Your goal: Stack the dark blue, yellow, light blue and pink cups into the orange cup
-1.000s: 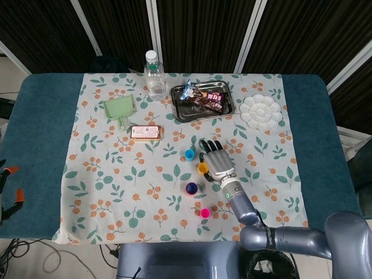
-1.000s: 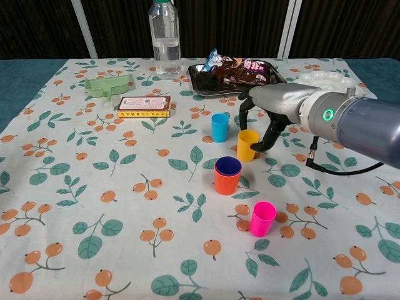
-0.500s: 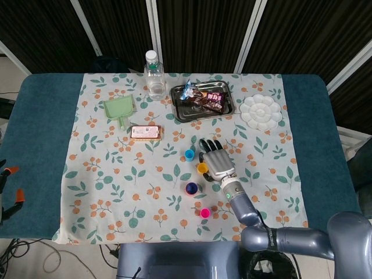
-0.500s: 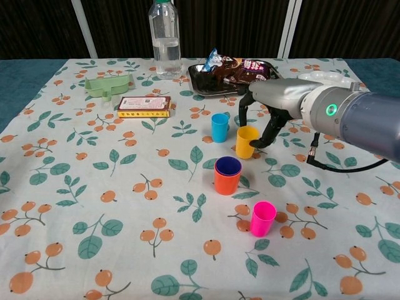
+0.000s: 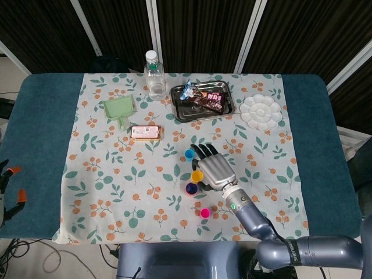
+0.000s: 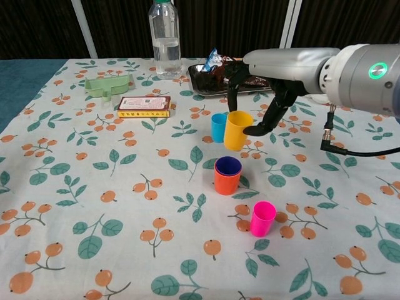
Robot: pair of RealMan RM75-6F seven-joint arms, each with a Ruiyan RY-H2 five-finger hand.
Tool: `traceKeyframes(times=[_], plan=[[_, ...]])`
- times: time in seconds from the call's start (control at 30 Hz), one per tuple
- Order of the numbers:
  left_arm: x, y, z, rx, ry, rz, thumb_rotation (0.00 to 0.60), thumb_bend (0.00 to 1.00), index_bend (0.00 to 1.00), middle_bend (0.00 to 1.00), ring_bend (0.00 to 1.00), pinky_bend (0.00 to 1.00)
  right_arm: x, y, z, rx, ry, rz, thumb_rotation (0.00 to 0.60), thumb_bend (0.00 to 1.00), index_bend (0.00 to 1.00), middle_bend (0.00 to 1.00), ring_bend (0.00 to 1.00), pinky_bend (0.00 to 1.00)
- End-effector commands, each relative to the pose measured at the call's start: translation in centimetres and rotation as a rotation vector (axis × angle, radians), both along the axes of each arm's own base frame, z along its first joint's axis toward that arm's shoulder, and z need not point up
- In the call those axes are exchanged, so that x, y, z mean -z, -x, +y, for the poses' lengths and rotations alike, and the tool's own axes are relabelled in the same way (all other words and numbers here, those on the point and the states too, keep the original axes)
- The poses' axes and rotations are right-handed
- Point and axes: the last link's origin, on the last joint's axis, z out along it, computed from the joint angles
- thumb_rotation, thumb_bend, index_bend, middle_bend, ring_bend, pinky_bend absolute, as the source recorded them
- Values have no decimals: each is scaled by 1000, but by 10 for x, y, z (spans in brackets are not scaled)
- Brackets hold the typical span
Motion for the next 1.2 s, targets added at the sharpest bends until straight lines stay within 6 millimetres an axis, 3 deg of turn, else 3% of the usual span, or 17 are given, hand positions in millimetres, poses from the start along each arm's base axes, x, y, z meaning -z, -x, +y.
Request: traceKeyframes(times=[0.03, 0.37, 1.2], plan=[[0, 0, 0, 0, -3, -3, 600, 468, 252, 61, 0, 49, -5, -8, 9, -53, 23, 22, 600, 386, 491, 0, 29, 87], [-2, 0, 1, -1, -8, -8, 600, 468, 252, 61, 0, 49, 6, -12, 20, -72, 40, 39, 600, 387, 492, 0, 29, 87], [-1, 1, 1, -2, -2, 1, 600, 467, 253, 61, 0, 49, 25, 4, 27, -40, 2, 58, 600, 387, 492, 0, 29, 90]])
